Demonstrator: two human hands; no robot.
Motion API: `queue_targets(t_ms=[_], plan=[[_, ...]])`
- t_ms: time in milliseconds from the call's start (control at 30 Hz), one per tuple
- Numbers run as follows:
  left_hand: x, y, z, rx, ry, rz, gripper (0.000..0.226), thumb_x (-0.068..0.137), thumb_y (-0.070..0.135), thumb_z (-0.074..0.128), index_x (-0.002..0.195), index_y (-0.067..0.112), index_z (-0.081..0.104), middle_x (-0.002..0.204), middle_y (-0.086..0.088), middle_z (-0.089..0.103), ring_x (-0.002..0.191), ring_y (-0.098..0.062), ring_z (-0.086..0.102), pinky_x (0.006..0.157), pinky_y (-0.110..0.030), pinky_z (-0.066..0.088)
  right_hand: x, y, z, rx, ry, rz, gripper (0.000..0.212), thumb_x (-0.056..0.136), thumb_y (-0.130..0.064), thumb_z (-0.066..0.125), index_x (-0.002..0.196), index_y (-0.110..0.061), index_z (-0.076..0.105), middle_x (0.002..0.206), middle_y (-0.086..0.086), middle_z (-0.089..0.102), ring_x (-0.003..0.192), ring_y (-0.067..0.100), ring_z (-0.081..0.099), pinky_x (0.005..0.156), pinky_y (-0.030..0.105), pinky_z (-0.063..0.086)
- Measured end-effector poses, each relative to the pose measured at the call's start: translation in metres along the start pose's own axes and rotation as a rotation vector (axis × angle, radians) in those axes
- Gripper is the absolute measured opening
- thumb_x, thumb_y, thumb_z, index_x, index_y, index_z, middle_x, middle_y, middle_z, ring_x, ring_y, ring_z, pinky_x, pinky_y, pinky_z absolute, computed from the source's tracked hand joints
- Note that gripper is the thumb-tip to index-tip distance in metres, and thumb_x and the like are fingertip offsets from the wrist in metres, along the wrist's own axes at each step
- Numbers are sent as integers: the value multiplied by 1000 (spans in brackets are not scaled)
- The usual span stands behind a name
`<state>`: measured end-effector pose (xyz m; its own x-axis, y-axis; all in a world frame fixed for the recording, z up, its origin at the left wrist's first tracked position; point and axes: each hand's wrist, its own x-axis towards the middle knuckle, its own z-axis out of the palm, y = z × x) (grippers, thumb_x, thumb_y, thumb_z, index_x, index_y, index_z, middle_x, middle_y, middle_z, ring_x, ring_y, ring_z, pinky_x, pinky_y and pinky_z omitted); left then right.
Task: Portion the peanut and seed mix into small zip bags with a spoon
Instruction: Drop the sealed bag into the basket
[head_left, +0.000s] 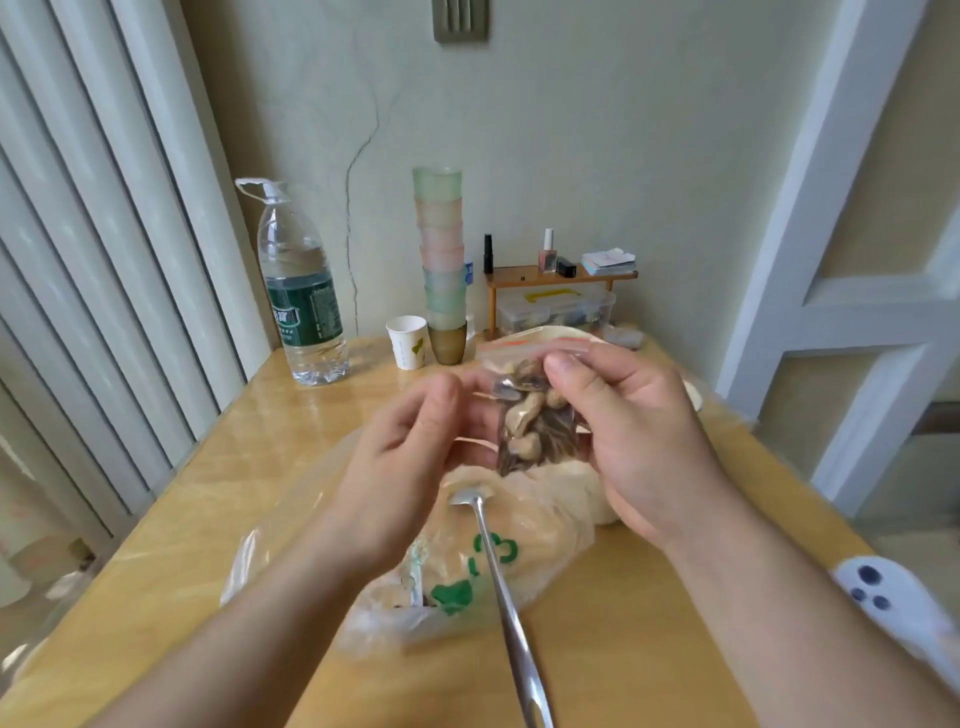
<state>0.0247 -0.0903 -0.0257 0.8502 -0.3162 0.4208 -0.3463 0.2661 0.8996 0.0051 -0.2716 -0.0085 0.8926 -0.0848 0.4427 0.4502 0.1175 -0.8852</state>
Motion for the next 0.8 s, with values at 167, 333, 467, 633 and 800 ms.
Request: queue_targets(t_ms=[167,333,467,633,800], plan=[[96,5,23,599,77,-149,20,95,44,71,108,29,66,90,4,76,88,-24,72,79,-41,63,49,-30,-70,-139,139,-4,19,103,-13,62,102,-16,81,97,8,76,93,25,68,96,65,56],[166,-45,16,1246,-30,-606,59,99,67,49,107,9,57,85,-9,72,74,-26,69,70,-36,59,83,-15,-101,-316,159,71,18,101,-20,67,95,-25,83,83,-9,77,86,15,70,94,64,57],[176,-72,12,1053,78,-770,34,107,35,44,110,6,62,74,-6,67,51,-15,49,41,-21,34,103,6,-104,-423,145,108,14,98,-26,70,91,-27,82,87,-13,79,87,11,71,93,50,60],[169,-73,12,996,161,-539,22,104,22,40,102,10,58,81,-11,65,59,-22,58,47,-26,42,118,25,-93,-727,77,165,16,99,-34,66,88,-30,77,85,-15,75,86,9,67,77,31,51],[140,-54,37,912,150,-226,13,106,21,39,108,20,51,77,-9,70,55,-20,68,52,-41,60,128,48,-80,-1072,-29,212,31,103,-28,50,80,-16,66,75,1,65,78,31,61,64,34,45]])
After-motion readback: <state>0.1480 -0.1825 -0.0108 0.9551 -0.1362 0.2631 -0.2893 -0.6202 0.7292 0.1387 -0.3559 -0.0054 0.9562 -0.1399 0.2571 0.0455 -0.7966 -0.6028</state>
